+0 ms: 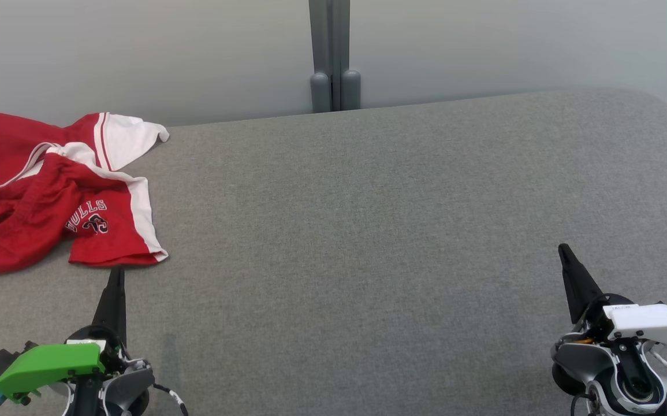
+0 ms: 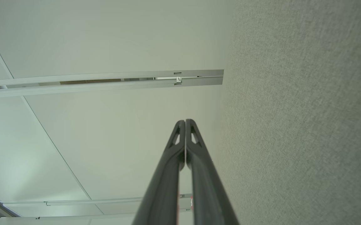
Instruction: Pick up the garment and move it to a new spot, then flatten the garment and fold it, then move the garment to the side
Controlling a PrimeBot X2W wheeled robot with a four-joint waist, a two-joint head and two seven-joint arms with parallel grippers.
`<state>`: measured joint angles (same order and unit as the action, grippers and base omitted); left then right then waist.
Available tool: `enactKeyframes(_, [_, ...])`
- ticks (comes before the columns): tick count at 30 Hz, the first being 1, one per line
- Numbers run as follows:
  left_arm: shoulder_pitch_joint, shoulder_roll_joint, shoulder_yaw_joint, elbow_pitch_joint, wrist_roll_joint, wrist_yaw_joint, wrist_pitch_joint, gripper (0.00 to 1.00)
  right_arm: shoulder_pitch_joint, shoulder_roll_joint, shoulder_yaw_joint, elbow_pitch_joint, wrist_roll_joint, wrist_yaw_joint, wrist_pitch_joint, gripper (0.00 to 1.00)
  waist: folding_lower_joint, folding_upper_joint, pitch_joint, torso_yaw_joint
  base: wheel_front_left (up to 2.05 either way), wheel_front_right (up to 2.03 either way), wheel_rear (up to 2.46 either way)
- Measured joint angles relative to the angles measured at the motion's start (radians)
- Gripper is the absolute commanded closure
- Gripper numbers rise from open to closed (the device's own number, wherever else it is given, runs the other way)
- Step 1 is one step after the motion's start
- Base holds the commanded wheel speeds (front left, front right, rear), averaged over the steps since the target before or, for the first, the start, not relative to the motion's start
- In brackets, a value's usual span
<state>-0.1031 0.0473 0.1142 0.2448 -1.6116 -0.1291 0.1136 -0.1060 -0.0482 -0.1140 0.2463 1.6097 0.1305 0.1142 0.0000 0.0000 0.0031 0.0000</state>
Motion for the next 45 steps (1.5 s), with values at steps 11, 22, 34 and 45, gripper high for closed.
enactKeyframes(11, [0.000,0.000,0.000,0.000,0.000,0.000,0.000,1.00,0.000,0.000,0.000,0.000,0.000,0.000,0.000,1.00,0.0000,0.0000,0.000,0.000,0.00,0.00,0.00])
enactKeyframes(22, [0.000,0.000,0.000,0.000,0.000,0.000,0.000,1.00,0.000,0.000,0.000,0.000,0.000,0.000,0.000,1.00,0.0000,0.0000,0.000,0.000,0.00,0.00,0.00])
enactKeyframes(34, [0.000,0.000,0.000,0.000,0.000,0.000,0.000,1.00,0.000,0.000,0.000,0.000,0.000,0.000,0.000,1.00,0.0000,0.0000,0.000,0.000,0.00,0.00,0.00])
enactKeyframes(45, [0.006,-0.002,-0.001,0.012,0.000,0.001,0.000,0.00,0.005,0.003,0.000,0.012,-0.001,0.000,0.000,0.00,0.0000,0.0000,0.000,0.000,0.00,0.00,0.00])
